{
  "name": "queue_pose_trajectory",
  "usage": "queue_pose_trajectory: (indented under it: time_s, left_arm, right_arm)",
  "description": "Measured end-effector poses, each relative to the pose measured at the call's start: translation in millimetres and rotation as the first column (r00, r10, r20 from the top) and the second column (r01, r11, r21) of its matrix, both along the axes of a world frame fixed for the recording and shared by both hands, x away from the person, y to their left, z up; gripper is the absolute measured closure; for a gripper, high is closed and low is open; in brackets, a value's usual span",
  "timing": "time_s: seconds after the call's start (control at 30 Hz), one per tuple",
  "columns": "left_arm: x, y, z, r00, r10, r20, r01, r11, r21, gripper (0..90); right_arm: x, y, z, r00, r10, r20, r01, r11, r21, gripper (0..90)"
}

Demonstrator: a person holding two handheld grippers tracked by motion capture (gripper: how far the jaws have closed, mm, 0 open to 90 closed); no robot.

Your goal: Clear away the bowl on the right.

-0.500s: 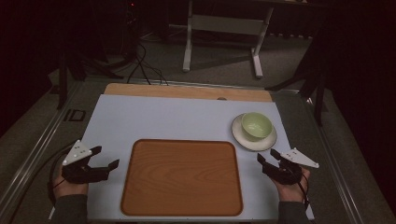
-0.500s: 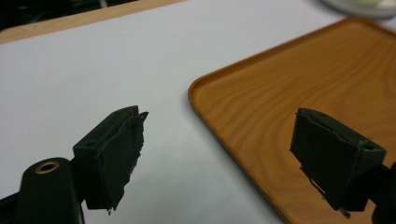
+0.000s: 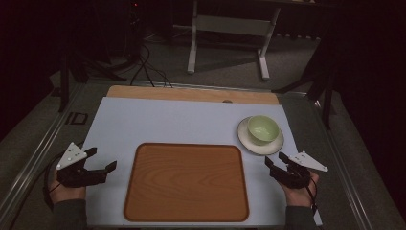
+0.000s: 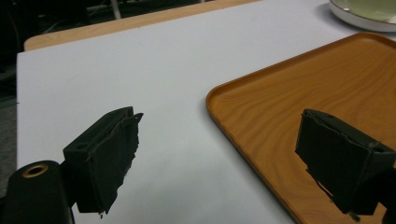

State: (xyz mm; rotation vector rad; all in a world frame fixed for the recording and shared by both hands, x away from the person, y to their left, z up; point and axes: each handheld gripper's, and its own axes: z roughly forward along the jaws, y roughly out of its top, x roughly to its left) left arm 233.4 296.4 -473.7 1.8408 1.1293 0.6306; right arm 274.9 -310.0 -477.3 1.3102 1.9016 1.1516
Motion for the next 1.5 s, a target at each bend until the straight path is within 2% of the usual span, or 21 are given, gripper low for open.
queue_pose_trajectory:
  time_s: [0.1, 0.23, 0.47, 0.83, 0.97, 1.1, 1.3, 1.5]
  left_arm:
    - [-0.9, 0.4, -0.1, 0.9999, 0.009, 0.005, -0.009, 1.0, 0.002, 13.0]
    - [-1.3, 1.4, -0.7, 0.9997, 0.025, 0.004, -0.025, 0.9997, 0.003, 13.2]
    - [-2.6, 5.8, -0.9, 0.9983, 0.057, 0.013, -0.057, 0.9983, -0.011, 12.5]
    - [-2.2, 9.7, -1.1, 0.9974, 0.072, 0.004, -0.072, 0.9974, -0.008, 11.0]
    - [-2.1, 10.4, -0.9, 0.9976, 0.069, 0.002, -0.069, 0.9976, -0.007, 10.1]
    - [-1.8, 10.3, -1.1, 0.9976, 0.07, -0.002, -0.07, 0.9976, -0.003, 9.8]
    - [-2.0, 12.6, -0.8, 0.9963, 0.086, -0.001, -0.086, 0.9963, 0.0, 9.0]
    - [-2.0, 12.9, -1.1, 0.9961, 0.088, 0.0, -0.088, 0.9961, -0.001, 9.3]
  right_arm:
    - [0.0, -0.9, 0.6, 0.9999, -0.01, -0.007, 0.01, 1.0, 0.01, 39.3]
    - [1.8, 0.0, 2.8, 0.9998, -0.014, -0.011, 0.014, 1.0, 0.005, 34.1]
    - [8.9, 0.6, 15.2, 0.9998, -0.008, 0.019, 0.008, 1.0, 0.001, 34.0]
    - [22.8, -3.5, 25.5, 0.9996, 0.005, 0.028, -0.005, 1.0, 0.002, 34.1]
    - [29.1, -6.8, 27.4, 0.9995, -0.008, 0.03, 0.008, 1.0, -0.004, 34.1]
    - [33.2, -8.6, 26.8, 0.9992, -0.026, 0.031, 0.025, 1.0, 0.013, 34.1]
    - [47.3, -5.7, 26.5, 0.9996, -0.022, 0.019, 0.022, 1.0, -0.018, 33.3]
    - [58.7, -9.5, 26.4, 0.9989, -0.047, 0.009, 0.047, 0.999, -0.012, 32.5]
